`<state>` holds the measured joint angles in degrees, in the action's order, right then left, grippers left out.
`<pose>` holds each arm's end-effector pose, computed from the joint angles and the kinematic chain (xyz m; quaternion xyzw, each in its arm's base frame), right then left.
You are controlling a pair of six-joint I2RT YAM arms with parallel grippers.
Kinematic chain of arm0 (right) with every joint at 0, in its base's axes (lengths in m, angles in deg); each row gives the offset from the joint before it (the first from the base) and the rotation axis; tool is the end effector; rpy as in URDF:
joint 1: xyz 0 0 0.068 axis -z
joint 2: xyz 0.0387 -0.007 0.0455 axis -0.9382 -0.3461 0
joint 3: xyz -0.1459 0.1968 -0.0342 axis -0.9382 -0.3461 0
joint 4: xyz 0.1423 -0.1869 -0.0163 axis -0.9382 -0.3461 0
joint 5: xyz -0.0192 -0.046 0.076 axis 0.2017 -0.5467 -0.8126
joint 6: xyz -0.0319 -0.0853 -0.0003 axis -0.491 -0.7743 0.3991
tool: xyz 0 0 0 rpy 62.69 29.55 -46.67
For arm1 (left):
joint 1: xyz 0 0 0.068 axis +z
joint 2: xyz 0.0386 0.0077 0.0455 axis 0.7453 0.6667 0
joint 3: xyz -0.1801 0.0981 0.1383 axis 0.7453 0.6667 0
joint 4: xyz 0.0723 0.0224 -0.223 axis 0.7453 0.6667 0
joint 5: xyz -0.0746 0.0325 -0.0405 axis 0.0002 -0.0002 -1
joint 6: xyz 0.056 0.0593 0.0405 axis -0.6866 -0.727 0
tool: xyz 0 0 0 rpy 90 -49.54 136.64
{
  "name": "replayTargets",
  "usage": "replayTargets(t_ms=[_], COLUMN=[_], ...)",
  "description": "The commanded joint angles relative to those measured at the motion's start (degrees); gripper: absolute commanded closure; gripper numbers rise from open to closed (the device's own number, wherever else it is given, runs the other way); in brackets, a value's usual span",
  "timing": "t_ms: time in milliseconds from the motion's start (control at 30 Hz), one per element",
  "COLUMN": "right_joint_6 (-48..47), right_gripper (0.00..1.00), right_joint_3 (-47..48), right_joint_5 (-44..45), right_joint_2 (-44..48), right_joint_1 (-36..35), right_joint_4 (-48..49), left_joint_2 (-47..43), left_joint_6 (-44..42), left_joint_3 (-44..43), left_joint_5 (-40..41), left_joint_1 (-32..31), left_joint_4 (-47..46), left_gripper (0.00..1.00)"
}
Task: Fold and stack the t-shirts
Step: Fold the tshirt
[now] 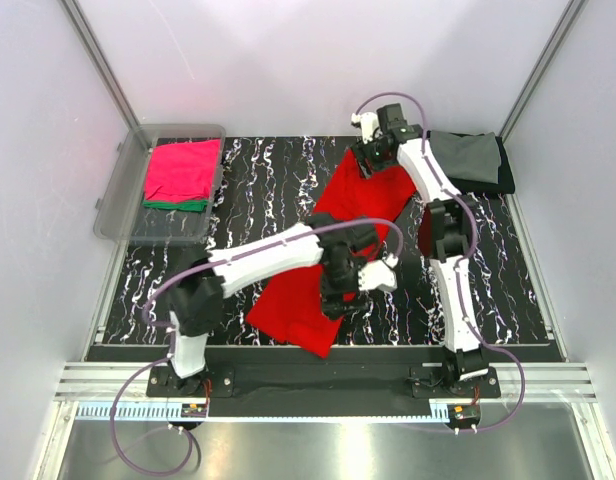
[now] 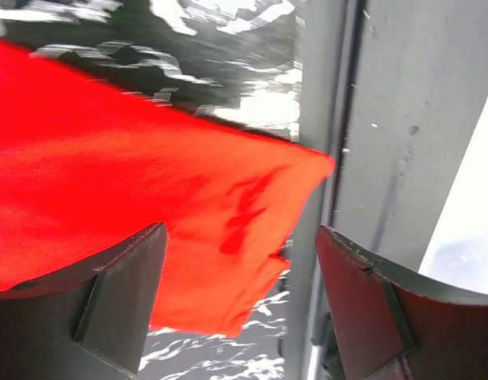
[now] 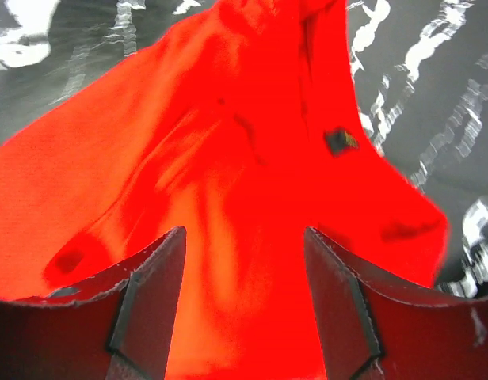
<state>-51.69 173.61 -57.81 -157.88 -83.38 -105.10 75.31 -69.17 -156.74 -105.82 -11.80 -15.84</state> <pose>0.5179 0.1416 0.1548 -0.3165 0.8919 0.0690 0.3156 0.1497 -0.3166 0.1843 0.6946 0.6941 -0.1890 0.0120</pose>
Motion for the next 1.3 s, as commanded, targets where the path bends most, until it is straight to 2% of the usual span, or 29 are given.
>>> replayTargets(t_ms=[0,200,400,533,733,867,1067,1267], right_joint_6=[4.7,7.7,11.0,11.4,12.9,12.2,13.5,13.6], right_gripper=[0.32,0.34,0.37,0.37,0.37,0.36,0.34,0.30], right_joint_3=[-8.7,-31.8,-40.0,-40.8,-35.2,-24.7,-11.6,-5.2], right_joint_5=[-1.3,-8.7,-11.6,-12.6,-14.0,-13.8,-12.8,-12.3], right_joint_2=[15.5,23.7,22.3,20.4,13.6,8.0,0.5,-2.3], right_joint_1=[0.7,1.1,3.4,3.4,3.3,2.5,1.9,0.7], right_joint_4=[0.8,-0.1,0.5,0.7,0.6,-1.5,-1.9,0.5], left_joint_2=[-7.0,-4.5,-2.8,-3.2,-0.6,3.0,8.3,12.5], left_joint_6=[-1.1,-2.5,-0.5,0.0,2.0,3.2,4.3,4.7], left_joint_3=[-2.5,9.1,19.1,23.9,23.5,19.8,11.2,2.8], left_joint_5=[3.6,9.5,11.5,10.9,6.9,5.6,4.9,5.9], left_joint_1=[3.6,8.7,11.5,12.2,11.9,10.9,9.5,9.4], left_joint_4=[-1.6,-7.0,-13.8,-17.3,-18.0,-17.3,-15.0,-13.3], left_gripper=[0.18,0.28,0.32,0.32,0.33,0.33,0.33,0.33])
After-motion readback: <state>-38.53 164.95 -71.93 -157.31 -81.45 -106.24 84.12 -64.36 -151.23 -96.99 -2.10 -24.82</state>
